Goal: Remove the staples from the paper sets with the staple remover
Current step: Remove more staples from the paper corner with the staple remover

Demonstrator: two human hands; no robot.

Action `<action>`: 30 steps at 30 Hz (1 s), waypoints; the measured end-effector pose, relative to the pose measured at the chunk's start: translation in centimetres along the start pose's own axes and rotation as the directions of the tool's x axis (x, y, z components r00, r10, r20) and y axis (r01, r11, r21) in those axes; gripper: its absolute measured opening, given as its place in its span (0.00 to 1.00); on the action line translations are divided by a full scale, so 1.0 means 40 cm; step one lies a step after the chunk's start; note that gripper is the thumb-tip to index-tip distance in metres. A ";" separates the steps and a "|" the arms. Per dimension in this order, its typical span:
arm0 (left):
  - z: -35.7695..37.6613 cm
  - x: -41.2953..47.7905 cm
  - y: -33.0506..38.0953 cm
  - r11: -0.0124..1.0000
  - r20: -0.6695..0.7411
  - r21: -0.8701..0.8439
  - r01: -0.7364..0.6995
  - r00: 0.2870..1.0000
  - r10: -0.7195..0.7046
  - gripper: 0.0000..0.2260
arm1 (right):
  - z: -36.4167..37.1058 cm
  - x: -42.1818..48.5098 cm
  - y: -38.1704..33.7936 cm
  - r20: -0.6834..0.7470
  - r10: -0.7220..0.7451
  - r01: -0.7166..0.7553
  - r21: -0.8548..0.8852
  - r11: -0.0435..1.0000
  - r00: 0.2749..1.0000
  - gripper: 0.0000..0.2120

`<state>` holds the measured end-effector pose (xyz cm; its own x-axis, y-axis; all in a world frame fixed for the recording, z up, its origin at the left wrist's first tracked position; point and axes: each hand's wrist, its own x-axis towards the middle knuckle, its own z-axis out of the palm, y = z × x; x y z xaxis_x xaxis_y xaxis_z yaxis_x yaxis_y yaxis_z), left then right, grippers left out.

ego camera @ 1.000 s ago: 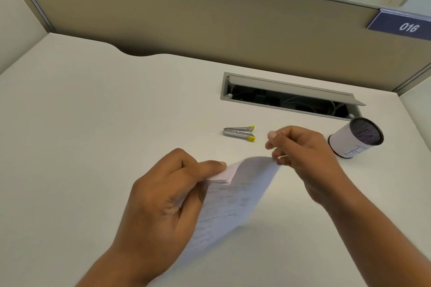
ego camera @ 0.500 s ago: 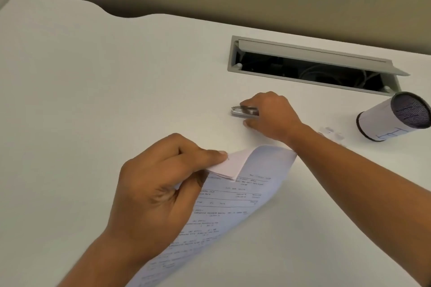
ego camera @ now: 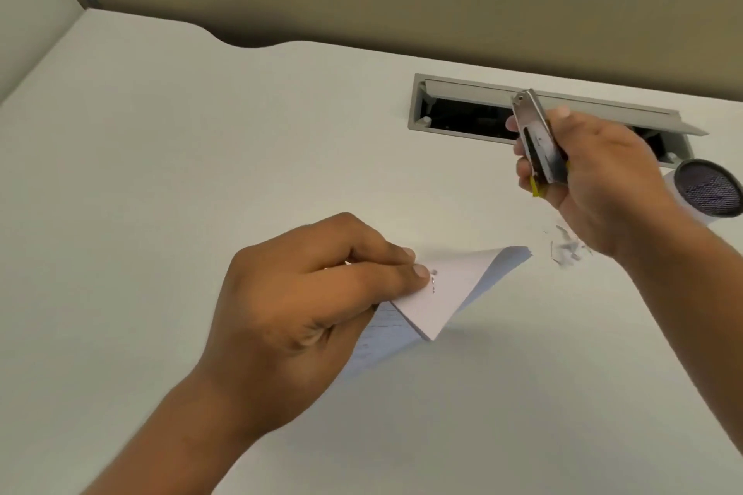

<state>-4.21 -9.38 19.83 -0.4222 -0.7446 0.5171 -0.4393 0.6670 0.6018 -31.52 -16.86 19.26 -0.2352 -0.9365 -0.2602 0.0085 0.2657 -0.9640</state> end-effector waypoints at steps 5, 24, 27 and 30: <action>-0.030 -0.015 0.047 0.999 -0.041 0.008 -0.052 0.998 0.053 0.09 | -0.010 -0.258 -0.053 0.199 -0.220 0.226 -0.007 0.974 0.955 0.27; -0.031 -0.114 0.352 -0.007 0.210 -0.899 0.438 0.415 -0.885 0.11 | 0.050 -0.508 -0.036 0.284 -0.920 0.805 -0.591 0.055 0.271 0.04; -0.034 -0.098 0.374 -0.075 0.330 -0.865 0.496 0.451 -0.829 0.13 | 0.060 -0.520 -0.032 0.328 -0.911 0.813 -0.582 0.014 0.251 0.04; -0.042 -0.093 0.367 0.020 0.283 -0.867 0.497 0.525 -0.803 0.09 | 0.063 -0.531 -0.032 0.354 -0.902 0.819 -0.573 -0.001 0.247 0.04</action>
<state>-7.76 3.15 27.74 -0.0935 -0.9187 -0.3837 0.4690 -0.3806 0.7970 -24.07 2.12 25.88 0.2788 -0.5520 0.7859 -0.7499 -0.6364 -0.1809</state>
